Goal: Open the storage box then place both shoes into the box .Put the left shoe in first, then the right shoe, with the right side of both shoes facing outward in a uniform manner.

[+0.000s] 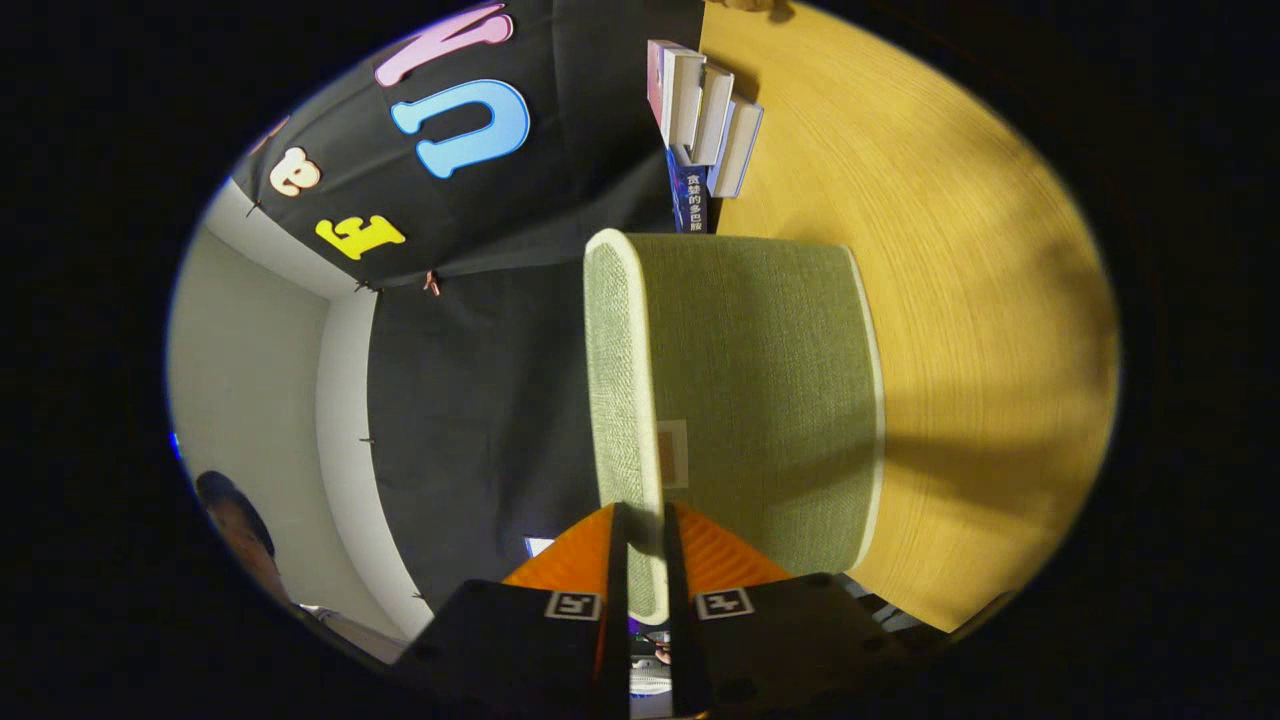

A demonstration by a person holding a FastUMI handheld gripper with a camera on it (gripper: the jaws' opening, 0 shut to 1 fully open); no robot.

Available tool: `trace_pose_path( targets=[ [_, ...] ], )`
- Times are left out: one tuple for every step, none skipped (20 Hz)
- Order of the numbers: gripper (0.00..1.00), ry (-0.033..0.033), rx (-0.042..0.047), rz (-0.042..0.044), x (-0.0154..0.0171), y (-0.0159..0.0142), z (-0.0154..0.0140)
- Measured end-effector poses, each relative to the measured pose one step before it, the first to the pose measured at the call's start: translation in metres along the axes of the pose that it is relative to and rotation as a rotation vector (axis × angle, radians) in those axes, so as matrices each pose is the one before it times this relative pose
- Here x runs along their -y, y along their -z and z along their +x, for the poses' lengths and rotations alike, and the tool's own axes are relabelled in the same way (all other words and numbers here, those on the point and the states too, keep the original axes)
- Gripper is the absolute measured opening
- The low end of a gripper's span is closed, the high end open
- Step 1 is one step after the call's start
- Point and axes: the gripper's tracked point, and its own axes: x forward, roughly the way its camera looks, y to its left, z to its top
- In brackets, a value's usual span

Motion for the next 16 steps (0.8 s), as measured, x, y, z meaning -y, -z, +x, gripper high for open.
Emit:
trace_pose_path(
  targets=[
    [0.11,-0.00449,0.01515,-0.01611,-0.00684,-0.00001,-0.00101],
    [0.06,-0.01799,0.00538,-0.0123,-0.01024,0.00319,-0.00161],
    [0.05,-0.01567,0.0047,-0.00442,-0.01112,0.00126,-0.00039],
    [0.05,-0.00938,0.01337,-0.01099,-0.01152,-0.00021,0.00073],
    [0.05,-0.00772,0.01541,-0.00752,-0.01104,-0.00118,-0.00023],
    [0.05,0.00256,0.01952,-0.01075,-0.00983,-0.00222,0.00251],
    [0.05,0.01143,0.01259,-0.01654,-0.00855,-0.00013,0.00329],
    [0.05,0.0049,0.00967,-0.01737,-0.00974,0.00018,0.00543],
    [0.05,-0.00608,0.00319,-0.01413,-0.01419,0.00205,0.00548],
    [0.05,-0.00817,-0.00065,-0.01773,-0.0148,0.001,0.00831],
    [0.05,-0.00201,-0.00452,-0.02378,-0.01339,0.00229,0.00906],
    [0.05,-0.00095,-0.01098,-0.02843,-0.01249,0.00097,0.01169],
    [0.05,0.00016,-0.01085,-0.0307,-0.01508,0.00192,0.01372],
    [0.05,0.00619,-0.00961,-0.03513,-0.01099,0.00047,0.01468],
    [0.05,0.01129,-0.00976,-0.03955,-0.00984,0.00086,0.01618],
    [0.06,0.00893,-0.01231,-0.04006,-0.00906,0.00103,0.01623]
  ],
)
